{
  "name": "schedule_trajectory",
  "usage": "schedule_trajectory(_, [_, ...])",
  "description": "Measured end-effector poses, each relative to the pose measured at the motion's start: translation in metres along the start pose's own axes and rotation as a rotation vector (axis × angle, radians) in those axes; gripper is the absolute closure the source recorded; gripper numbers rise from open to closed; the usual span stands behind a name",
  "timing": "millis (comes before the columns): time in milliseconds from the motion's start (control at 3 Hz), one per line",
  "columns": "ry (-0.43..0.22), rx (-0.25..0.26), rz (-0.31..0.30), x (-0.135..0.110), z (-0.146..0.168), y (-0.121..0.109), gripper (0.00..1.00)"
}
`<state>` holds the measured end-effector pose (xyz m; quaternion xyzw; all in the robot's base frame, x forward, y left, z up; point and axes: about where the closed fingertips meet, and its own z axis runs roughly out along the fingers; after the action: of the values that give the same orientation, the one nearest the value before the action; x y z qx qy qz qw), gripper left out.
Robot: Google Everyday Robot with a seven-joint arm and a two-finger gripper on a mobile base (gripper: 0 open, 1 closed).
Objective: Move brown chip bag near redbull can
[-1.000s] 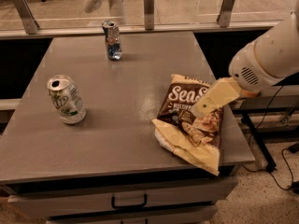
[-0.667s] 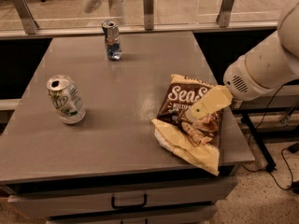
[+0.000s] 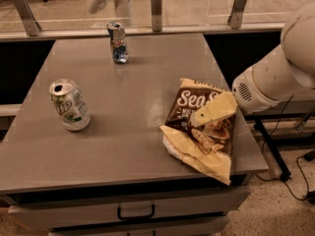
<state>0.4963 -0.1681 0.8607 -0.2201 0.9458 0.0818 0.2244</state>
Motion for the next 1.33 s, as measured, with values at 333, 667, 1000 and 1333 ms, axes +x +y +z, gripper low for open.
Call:
schedule_trajectory(333, [0.006,0.020,-0.013,-0.005,0.004,0.001,0.00])
schedule_trajectory(667, [0.021,0.022,0.025,-0.004,0.020,-0.003,0.18])
schedule_trajectory(1000, [0.018,0.033,0.024,-0.011,0.028,-0.005,0.42])
schedule_trajectory(1333, [0.004,0.026,0.034,-0.019,0.034,-0.007,0.64])
